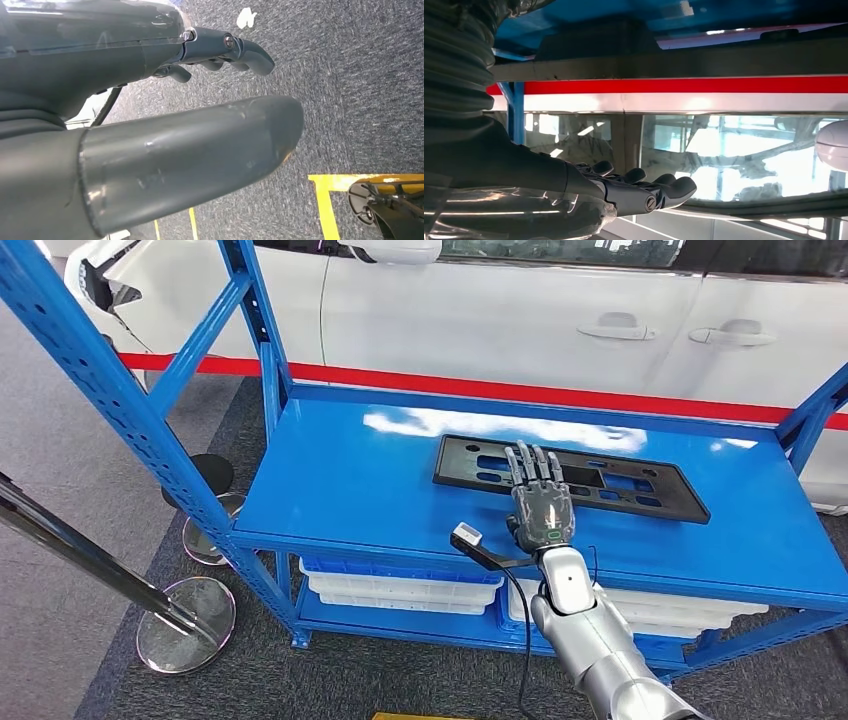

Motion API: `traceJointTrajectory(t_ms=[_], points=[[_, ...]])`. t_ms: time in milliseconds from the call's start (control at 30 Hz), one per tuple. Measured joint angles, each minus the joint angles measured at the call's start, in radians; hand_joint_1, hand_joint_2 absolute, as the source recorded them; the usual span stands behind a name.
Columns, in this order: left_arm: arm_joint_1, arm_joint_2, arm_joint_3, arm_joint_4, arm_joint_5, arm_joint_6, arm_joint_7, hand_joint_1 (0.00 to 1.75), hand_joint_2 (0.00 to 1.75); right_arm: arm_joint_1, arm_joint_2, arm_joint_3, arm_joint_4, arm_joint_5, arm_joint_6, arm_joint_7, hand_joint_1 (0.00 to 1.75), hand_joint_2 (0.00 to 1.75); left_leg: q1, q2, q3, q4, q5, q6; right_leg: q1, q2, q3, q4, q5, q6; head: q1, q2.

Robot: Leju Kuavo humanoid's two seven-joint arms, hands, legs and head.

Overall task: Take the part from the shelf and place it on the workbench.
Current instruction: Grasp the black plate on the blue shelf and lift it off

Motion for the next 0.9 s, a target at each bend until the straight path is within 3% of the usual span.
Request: traceJointTrajectory(t_ms=[367,900], points=[[-0.001,0.0,-0.002,0.0,-0.007,-0.001,0.002,0.0,0.0,-0.046,-0.024,0.035,0.045,0.002,0.0,0.094,0.0,1.75,0.0,0.0,0.0,0.0,0.0,0.0,0.0,0.0,0.0,0.0,0.0,0.0,0.0,0.0],[0.001,0.0,-0.002,0.0,0.006,-0.001,-0.004,0.0,0.0,-0.052,-0.06,0.03,0.072,-0.008,0.0,0.079,0.0,1.75,0.0,0.0,0.0,0.0,0.0,0.0,0.0,0.0,0.0,0.0,0.0,0.0,0.0,0.0]])
